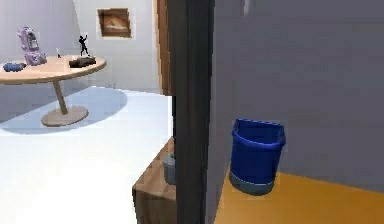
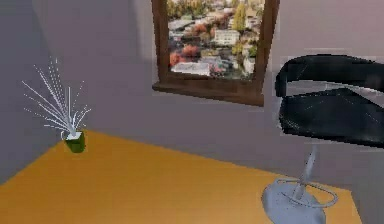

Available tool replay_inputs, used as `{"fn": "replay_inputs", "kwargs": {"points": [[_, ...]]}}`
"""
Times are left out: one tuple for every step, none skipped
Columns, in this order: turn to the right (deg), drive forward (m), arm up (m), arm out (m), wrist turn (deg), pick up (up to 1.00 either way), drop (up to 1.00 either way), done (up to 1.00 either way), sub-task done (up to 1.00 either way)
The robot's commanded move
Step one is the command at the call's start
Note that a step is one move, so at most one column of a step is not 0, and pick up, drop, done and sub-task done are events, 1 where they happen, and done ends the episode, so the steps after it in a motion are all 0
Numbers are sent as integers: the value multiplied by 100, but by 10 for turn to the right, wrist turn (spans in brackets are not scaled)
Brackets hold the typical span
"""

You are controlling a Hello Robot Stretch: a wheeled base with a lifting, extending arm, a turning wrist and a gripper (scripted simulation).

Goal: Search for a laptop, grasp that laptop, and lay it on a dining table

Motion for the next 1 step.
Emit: {"fn": "replay_inputs", "kwargs": {"points": [[-390,0,0,0,0,0,0,0,0]]}}
